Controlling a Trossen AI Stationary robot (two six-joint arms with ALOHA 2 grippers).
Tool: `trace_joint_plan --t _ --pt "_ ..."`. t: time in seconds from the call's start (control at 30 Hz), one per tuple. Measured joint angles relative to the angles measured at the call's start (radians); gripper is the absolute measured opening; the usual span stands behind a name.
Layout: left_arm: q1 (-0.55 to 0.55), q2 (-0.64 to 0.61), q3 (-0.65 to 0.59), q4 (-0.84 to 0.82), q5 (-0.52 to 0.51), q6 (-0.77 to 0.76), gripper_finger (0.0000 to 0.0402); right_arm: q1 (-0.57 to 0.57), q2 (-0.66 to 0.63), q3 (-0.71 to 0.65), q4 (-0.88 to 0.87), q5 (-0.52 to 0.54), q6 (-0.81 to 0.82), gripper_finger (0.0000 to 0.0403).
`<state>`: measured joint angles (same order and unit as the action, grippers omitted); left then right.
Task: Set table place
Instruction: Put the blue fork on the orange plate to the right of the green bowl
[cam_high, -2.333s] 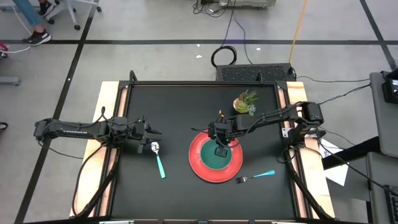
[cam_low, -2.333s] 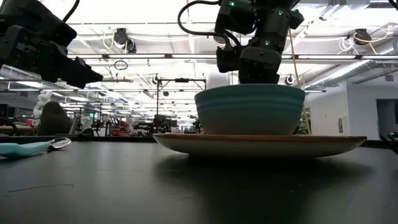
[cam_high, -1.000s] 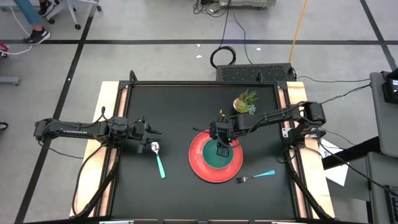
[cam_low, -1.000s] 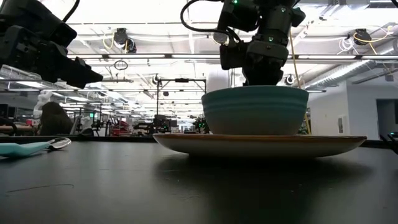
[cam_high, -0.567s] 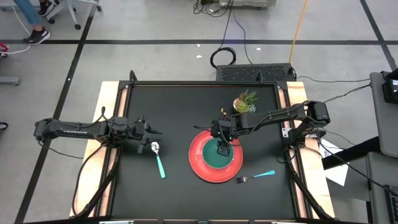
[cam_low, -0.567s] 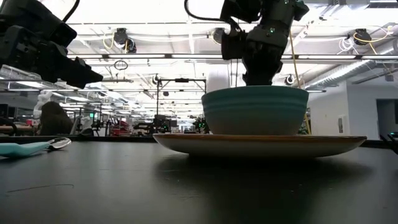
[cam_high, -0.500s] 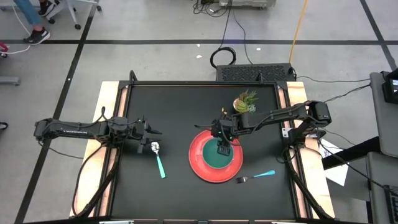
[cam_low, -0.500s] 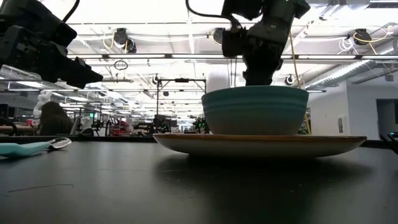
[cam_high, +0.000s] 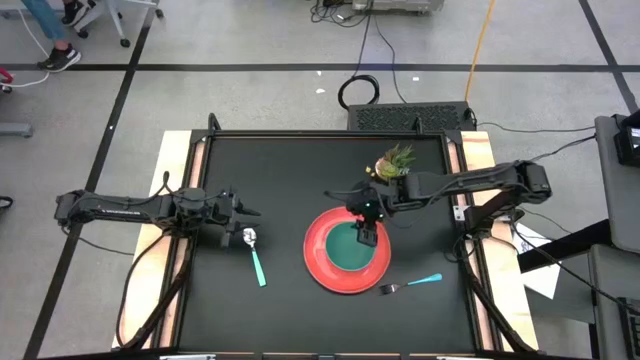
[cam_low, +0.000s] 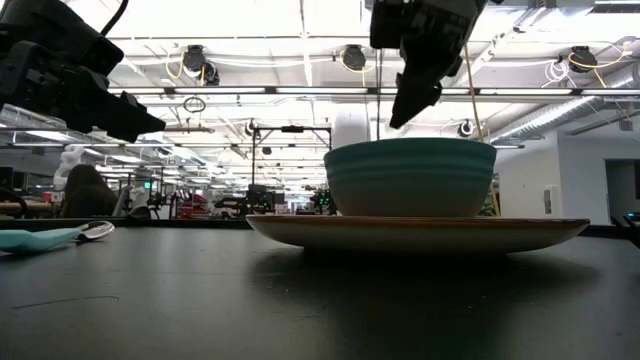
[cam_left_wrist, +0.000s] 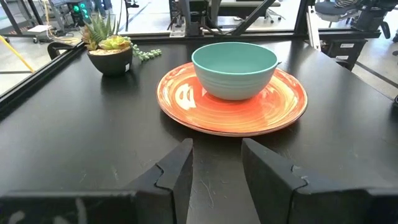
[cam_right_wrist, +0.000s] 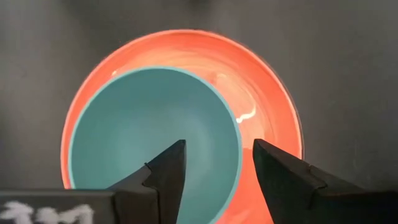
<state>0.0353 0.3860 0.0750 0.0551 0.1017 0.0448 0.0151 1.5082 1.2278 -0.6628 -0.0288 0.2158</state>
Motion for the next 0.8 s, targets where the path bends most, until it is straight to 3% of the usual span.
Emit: trace_joint_plan --t 0.27,0.8 --pt "0.000 0.000 0.000 0.000 0.000 0.000 0.0143 0.000 -0.012 0.000 0.000 0.000 -0.001 0.0139" --pt "0.000 0.000 0.000 0.000 0.000 0.000 0.0143 0.000 -0.012 0.000 -0.001 0.000 -0.025 0.0134"
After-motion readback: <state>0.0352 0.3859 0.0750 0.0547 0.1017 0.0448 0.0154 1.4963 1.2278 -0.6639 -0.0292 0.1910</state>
